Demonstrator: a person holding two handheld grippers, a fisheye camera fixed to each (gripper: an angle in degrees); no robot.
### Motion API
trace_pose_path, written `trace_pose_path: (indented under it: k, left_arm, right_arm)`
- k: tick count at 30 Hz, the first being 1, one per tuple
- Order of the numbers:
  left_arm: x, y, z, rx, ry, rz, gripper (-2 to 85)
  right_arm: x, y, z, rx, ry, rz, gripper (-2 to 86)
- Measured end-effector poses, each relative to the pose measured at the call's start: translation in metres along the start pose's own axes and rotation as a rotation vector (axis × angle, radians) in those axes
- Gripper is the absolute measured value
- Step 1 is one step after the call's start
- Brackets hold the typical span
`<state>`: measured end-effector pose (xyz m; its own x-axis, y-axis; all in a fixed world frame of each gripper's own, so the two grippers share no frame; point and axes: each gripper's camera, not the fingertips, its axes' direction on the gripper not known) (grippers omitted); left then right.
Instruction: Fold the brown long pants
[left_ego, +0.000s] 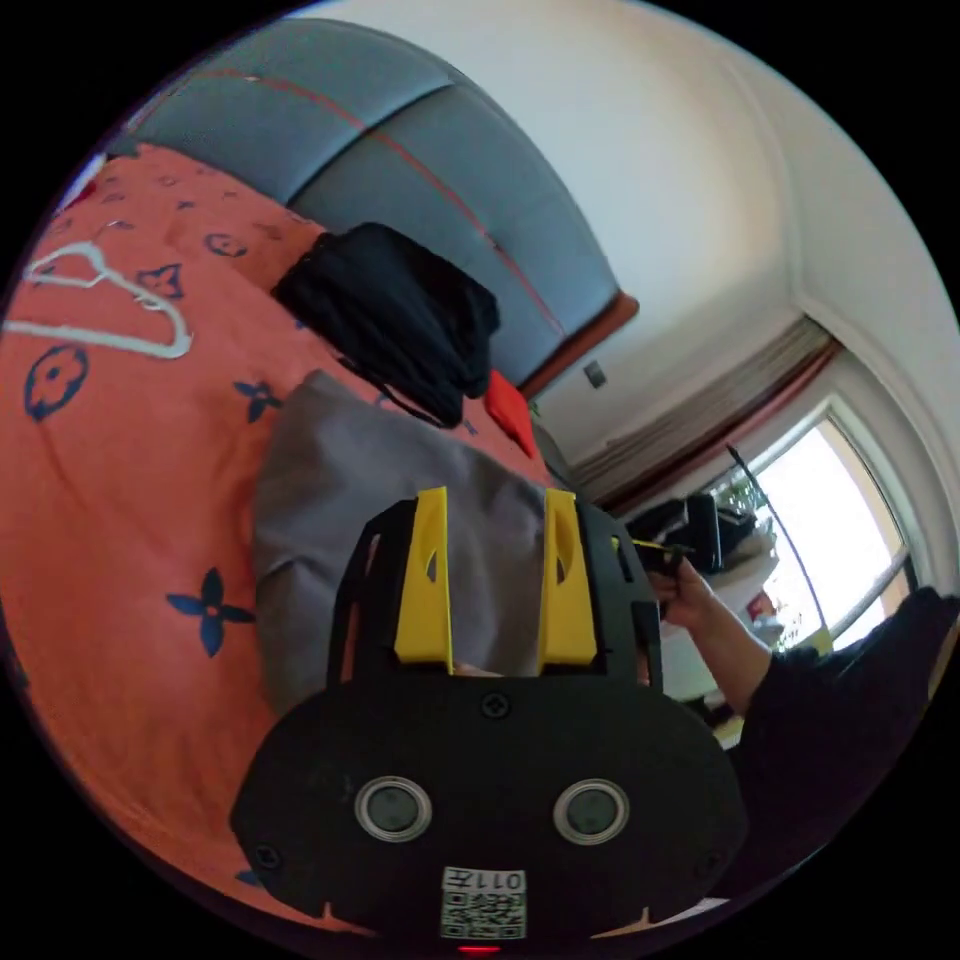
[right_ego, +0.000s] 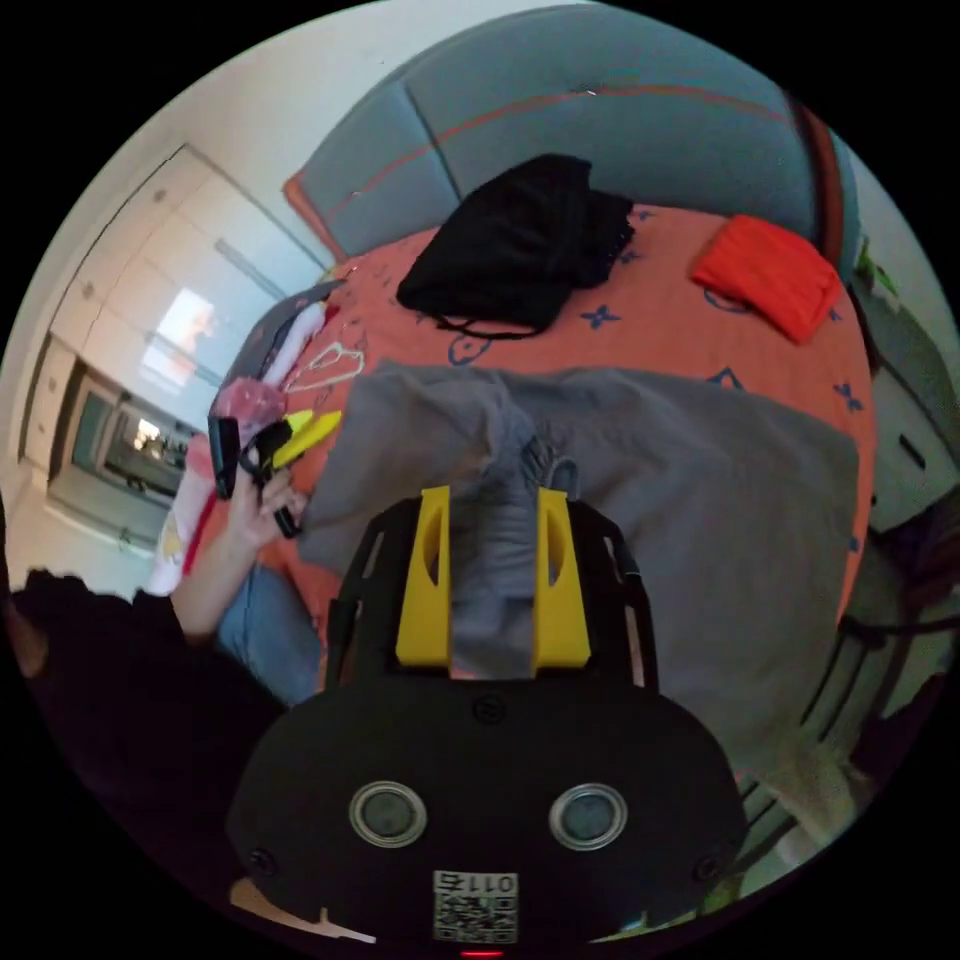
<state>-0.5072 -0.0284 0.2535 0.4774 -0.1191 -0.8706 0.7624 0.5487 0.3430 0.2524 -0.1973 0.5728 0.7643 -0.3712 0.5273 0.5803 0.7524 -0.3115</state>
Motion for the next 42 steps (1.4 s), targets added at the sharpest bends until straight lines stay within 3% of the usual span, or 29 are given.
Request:
trace_pose_path:
  k: [2, 9, 11, 15, 18, 22, 27, 31, 35, 38, 42]
  left_arm:
    - [0.018, -0.005, 0.023, -0.128, -0.049, 0.075, 14.7]
    - [0.026, -0.011, 0.062, -0.261, -0.124, 0.083, 14.4]
    - [0.016, -0.013, 0.077, -0.314, -0.152, 0.043, 13.5]
    - [0.014, -0.018, 0.085, -0.332, -0.147, 0.032, 12.4]
    - [0.025, -0.020, 0.091, -0.358, -0.161, 0.083, 12.4]
    - [0.024, -0.021, 0.093, -0.356, -0.163, 0.068, 11.8]
    - [0.017, -0.019, 0.093, -0.346, -0.137, 0.030, 11.5]
    - [0.013, -0.015, 0.093, -0.345, -0.117, 0.029, 11.7]
    - [0.002, -0.012, 0.093, -0.349, -0.097, 0.011, 11.3]
    - [-0.008, -0.009, 0.093, -0.351, -0.082, -0.010, 10.9]
    - [-0.016, -0.005, 0.094, -0.364, -0.067, -0.010, 10.4]
  right_arm:
    - [-0.001, 0.002, 0.011, -0.093, 0.054, -0.089, 12.9]
    - [0.001, -0.026, 0.052, -0.330, -0.038, -0.244, 9.1]
    - [-0.017, -0.015, 0.040, -0.334, 0.053, -0.390, 6.4]
    - [-0.012, 0.011, 0.044, -0.361, 0.143, -0.405, 6.3]
    - [-0.003, -0.006, 0.013, -0.269, 0.042, -0.294, 7.9]
    - [0.018, -0.044, -0.042, 0.022, -0.183, -0.145, 12.3]
    - [0.051, -0.122, -0.036, 0.052, -0.330, -0.193, 15.3]
    - [0.072, -0.187, -0.003, -0.121, -0.588, -0.294, 17.7]
    - [0.036, -0.221, 0.005, -0.213, -0.663, -0.488, 16.2]
    - [-0.011, -0.228, 0.005, -0.417, -0.561, -0.692, 11.1]
    - [-0.048, -0.248, -0.016, -0.567, -0.397, -0.725, 5.8]
